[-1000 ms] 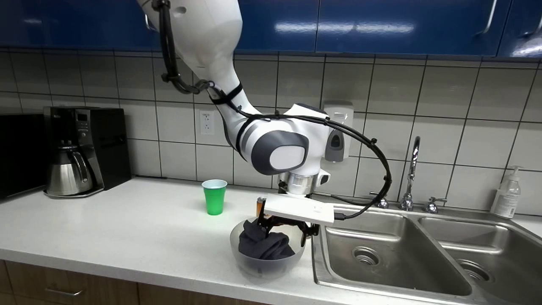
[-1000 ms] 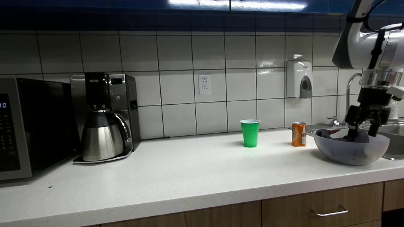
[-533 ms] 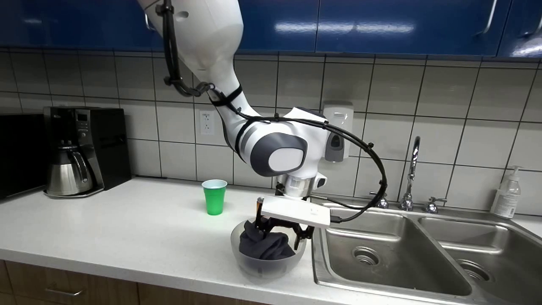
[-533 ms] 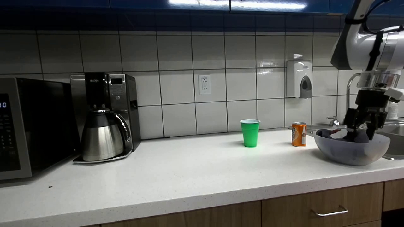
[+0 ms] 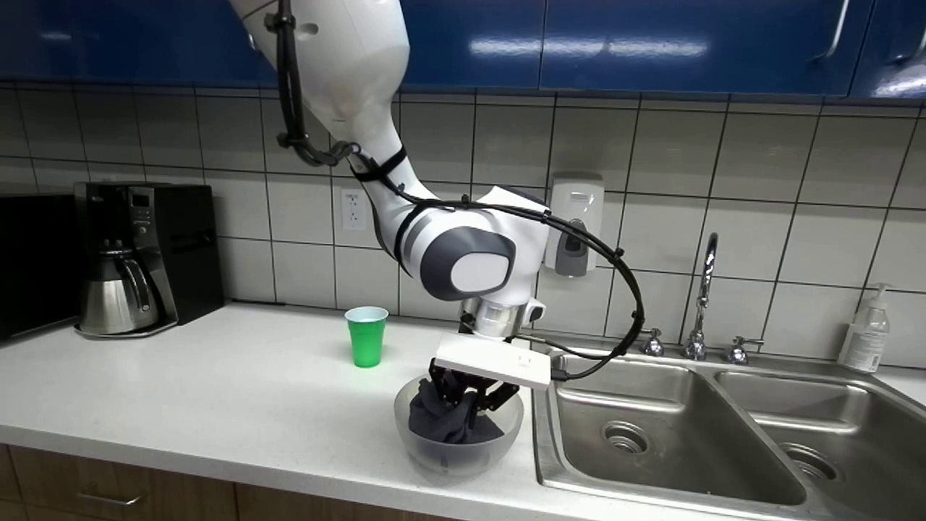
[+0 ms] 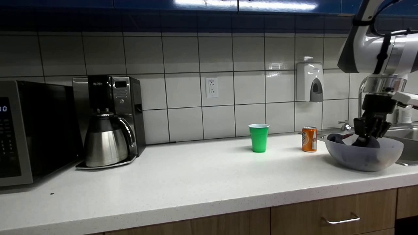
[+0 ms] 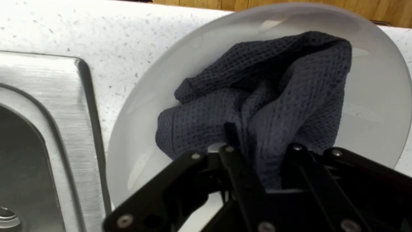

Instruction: Remove the towel from the bowl

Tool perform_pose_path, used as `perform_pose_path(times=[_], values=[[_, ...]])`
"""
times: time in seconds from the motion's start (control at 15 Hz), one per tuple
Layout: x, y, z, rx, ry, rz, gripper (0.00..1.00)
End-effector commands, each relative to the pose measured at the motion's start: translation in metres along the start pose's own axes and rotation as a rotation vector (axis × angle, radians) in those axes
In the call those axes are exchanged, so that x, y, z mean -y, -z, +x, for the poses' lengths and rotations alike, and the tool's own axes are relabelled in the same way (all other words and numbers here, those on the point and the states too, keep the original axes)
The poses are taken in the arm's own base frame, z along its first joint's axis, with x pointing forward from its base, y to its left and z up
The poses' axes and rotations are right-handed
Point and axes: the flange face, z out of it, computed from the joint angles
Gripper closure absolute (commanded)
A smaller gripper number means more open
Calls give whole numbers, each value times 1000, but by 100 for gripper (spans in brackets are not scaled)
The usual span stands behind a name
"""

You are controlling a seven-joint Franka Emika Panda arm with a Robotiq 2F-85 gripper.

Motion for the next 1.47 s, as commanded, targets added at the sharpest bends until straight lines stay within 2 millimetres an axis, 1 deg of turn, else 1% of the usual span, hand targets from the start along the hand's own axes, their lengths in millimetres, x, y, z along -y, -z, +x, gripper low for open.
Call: perform_pose_path(times=[0.0,0.13,0.27,0.4,0.93,1.4], values=[[6,7,-5,-13,15,31,99],[12,11,-5,-18,23,29,100],[21,20,-3,-29,34,22,98],[33,34,-1,-51,48,7,98],[84,117,-1,-201,112,-54,98],[123,179,-6,-332,172,-90,98]])
